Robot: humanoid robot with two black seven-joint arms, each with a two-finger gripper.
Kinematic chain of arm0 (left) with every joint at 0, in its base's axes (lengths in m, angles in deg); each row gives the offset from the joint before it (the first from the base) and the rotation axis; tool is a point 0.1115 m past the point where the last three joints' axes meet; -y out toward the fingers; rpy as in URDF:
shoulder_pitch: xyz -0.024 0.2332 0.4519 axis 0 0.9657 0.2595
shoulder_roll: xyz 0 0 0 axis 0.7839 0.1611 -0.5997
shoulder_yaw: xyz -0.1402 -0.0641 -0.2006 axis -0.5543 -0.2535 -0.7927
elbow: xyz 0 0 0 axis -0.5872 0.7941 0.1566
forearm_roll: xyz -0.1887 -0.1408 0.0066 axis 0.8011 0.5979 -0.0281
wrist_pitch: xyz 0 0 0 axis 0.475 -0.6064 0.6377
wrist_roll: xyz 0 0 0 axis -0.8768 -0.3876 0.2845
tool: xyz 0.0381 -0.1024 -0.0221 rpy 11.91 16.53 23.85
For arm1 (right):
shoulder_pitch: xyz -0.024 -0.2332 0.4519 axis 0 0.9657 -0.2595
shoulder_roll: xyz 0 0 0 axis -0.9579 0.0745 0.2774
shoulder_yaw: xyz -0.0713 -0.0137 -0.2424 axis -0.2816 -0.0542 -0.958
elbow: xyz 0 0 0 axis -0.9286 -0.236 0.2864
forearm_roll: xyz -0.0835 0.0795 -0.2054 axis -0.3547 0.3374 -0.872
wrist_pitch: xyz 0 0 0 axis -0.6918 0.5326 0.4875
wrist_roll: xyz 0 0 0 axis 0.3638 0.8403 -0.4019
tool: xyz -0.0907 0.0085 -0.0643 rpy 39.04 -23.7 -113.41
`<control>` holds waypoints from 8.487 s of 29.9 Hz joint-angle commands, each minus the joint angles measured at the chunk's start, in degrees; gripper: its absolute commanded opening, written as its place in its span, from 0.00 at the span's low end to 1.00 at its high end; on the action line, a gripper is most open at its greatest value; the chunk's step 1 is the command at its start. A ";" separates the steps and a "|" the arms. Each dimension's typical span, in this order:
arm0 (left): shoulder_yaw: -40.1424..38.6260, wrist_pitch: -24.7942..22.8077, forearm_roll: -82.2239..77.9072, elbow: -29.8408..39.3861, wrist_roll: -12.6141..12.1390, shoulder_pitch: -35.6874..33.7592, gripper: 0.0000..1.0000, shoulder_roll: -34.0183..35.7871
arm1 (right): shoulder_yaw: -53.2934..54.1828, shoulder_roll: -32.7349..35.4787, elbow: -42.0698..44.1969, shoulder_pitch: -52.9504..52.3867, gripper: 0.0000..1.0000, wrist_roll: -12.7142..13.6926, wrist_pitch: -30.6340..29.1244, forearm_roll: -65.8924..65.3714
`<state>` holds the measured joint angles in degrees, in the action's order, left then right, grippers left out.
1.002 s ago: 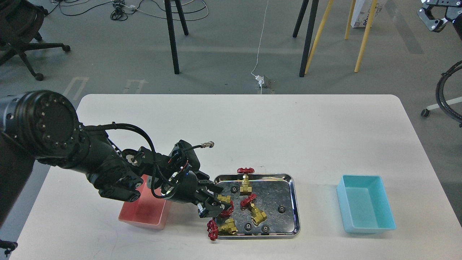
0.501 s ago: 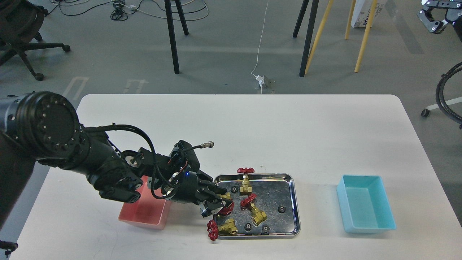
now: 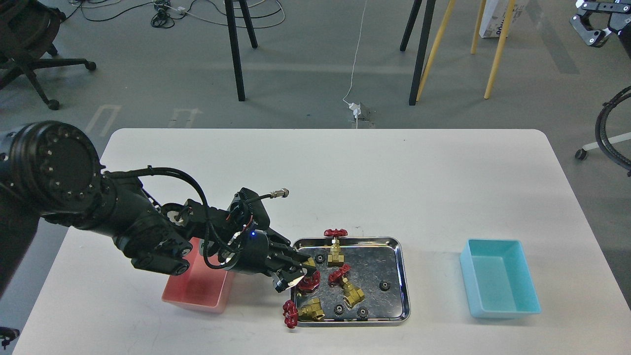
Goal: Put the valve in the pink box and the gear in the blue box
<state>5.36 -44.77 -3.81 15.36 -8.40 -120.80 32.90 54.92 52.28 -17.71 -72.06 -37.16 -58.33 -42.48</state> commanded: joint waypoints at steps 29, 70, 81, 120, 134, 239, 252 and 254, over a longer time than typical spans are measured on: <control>-2.54 0.81 -22.23 18.74 0.00 -10.14 0.21 44.76 | -1.80 -3.96 -0.26 -12.66 0.99 0.53 0.00 0.00; -15.89 0.98 -25.49 9.69 0.00 10.00 0.53 43.10 | -1.98 -3.08 -3.24 -8.97 0.99 0.44 0.00 -0.97; -46.11 -12.71 -11.38 15.48 0.00 10.53 0.58 54.08 | -14.72 -0.54 -16.33 -10.28 0.99 0.44 0.00 -35.98; -99.31 -32.68 29.26 18.74 0.00 40.58 0.65 24.29 | -71.94 -32.52 -27.16 -26.02 0.61 -1.85 0.00 -107.58; -98.96 -32.68 29.26 18.30 0.00 41.20 0.66 24.21 | -72.03 -33.93 -26.45 -23.82 0.58 -1.76 0.00 -107.32; -98.96 -32.77 28.91 17.16 0.00 46.12 0.70 24.21 | -68.86 -14.02 -36.02 -35.76 0.00 -1.76 0.00 -103.27; -98.78 -32.68 27.16 17.07 0.00 46.12 0.70 21.66 | -70.80 13.09 -46.23 -26.38 0.01 1.76 0.00 -116.54; -98.69 -32.68 26.98 17.07 0.00 46.12 0.70 21.57 | -69.40 13.35 -46.23 -24.18 0.04 1.76 0.00 -116.54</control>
<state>-93.42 -77.47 23.60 32.43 -8.39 -74.69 54.74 -16.11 64.85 -63.68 -99.24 -35.45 -58.34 -158.95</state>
